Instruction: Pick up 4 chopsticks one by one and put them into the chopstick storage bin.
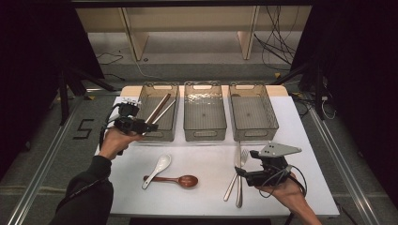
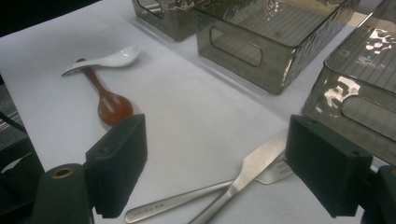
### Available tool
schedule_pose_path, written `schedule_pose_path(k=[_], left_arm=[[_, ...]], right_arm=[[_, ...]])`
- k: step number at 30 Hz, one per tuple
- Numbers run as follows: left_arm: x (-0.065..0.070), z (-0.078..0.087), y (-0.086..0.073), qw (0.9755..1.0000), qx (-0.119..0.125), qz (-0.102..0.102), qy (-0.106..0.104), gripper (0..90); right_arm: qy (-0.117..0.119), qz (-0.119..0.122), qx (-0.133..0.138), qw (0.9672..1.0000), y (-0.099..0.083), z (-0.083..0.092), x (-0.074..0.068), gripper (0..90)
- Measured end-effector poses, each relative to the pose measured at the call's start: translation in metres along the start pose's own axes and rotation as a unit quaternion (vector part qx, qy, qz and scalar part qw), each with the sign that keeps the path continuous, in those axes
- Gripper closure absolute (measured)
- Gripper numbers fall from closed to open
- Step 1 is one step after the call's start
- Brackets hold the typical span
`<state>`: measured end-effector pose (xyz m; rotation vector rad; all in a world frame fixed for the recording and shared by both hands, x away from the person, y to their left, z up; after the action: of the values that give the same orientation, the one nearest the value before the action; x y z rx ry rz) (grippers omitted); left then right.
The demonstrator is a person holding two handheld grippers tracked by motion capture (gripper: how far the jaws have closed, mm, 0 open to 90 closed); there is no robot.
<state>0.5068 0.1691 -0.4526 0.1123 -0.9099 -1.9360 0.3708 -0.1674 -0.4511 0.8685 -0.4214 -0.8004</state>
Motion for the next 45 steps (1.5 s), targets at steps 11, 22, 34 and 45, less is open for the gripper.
schedule_pose_path(k=[11, 22, 34, 45], left_arm=[[0.019, 0.005, -0.017, 0.9997, -0.013, -0.017, -0.010, 23.9], [0.039, 0.001, -0.035, 0.9978, -0.046, -0.042, -0.025, 21.1], [0.053, 0.002, -0.051, 0.9950, -0.069, -0.060, -0.038, 19.1], [0.065, -0.002, -0.067, 0.9908, -0.104, -0.079, -0.035, 19.0]], right_arm=[[-0.001, -0.001, 0.005, 1.0000, 0.001, 0.002, 0.000, 21.9], [-0.002, 0.000, 0.006, 1.0000, 0.002, 0.002, 0.001, 22.0], [-0.001, -0.002, 0.007, 1.0000, 0.002, 0.002, 0.001, 22.2], [0.000, -0.005, 0.006, 1.0000, 0.001, 0.001, 0.003, 22.3]])
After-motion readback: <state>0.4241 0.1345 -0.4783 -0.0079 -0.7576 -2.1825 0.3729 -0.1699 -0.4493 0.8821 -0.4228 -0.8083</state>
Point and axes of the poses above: each handheld gripper's, and its own axes: z roughly backward along the jaws, y roughly out of its top, x roughly to its right, the point moved 9 cm from there along -z, roughly forward along the jaws, and after that the axes turned 7 degrees about -y, right-handed, at the moved point
